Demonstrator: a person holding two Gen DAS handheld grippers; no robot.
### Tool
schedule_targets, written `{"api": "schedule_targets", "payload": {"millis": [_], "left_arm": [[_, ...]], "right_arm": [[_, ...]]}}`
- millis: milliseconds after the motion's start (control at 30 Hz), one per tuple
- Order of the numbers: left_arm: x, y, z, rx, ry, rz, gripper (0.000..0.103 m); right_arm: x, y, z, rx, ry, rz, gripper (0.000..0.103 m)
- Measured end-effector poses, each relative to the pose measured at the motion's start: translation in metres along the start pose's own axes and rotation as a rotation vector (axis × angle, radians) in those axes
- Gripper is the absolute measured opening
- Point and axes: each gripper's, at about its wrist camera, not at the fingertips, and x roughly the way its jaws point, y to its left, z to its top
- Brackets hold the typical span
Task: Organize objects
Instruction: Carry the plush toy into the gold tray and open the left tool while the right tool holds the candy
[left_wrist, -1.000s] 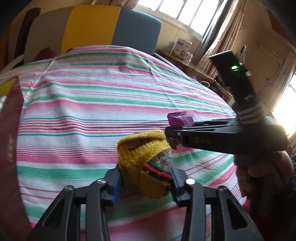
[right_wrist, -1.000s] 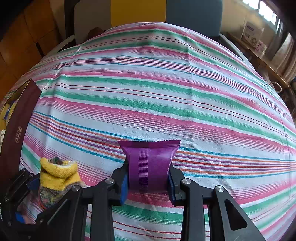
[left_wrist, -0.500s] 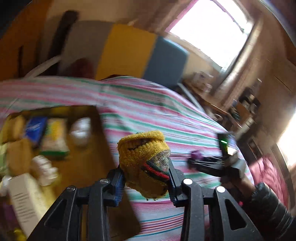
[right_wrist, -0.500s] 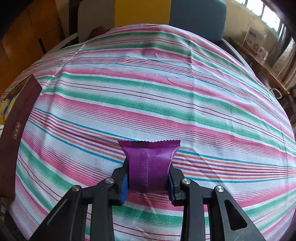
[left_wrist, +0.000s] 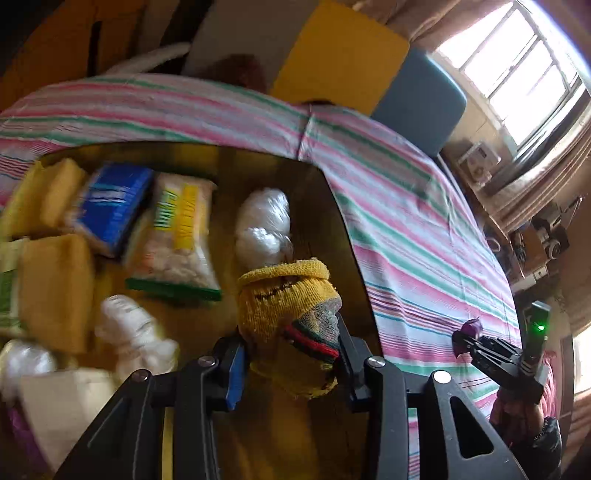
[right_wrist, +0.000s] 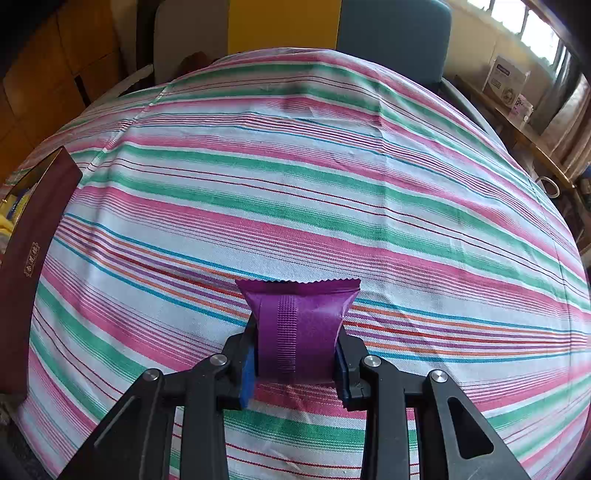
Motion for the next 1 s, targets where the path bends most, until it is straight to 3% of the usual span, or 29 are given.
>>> {"api": "schedule_targets", "payload": {"millis": [100, 233, 500, 567, 700, 767, 1000], "left_arm": [[0.016, 0.004, 0.004, -0.027, 0.017, 0.040, 0.044], [0.018, -0.005, 0.007, 0.039, 0.001, 0.091, 0.049], [0.008, 0.003, 0.003, 0.035, -0.014, 0.104, 0.051], [0.005, 0.003, 0.005, 0.052, -0.022, 0.114, 0.054], [0.004, 0.003, 0.007, 0.063, -0.021, 0.091, 0.073], [0.000, 0.001, 0.006, 0.064, -0.019, 0.094, 0.073], [-0.051, -0.018, -0.011, 0.172, -0.199, 0.206, 0.072]], "right_arm": [[0.001, 0.000, 0.000, -0.002, -0.001, -0.002, 0.034], [0.001, -0.001, 0.000, -0.003, -0.001, -0.002, 0.034], [0.003, -0.001, 0.001, -0.008, -0.001, -0.001, 0.035], [0.002, -0.001, 0.001, -0.008, -0.002, -0.002, 0.035], [0.002, -0.001, 0.002, -0.009, -0.003, -0.003, 0.036], [0.002, 0.000, 0.003, -0.010, -0.002, -0.004, 0.036], [0.001, 0.004, 0.007, -0.014, -0.001, -0.008, 0.036]]}}
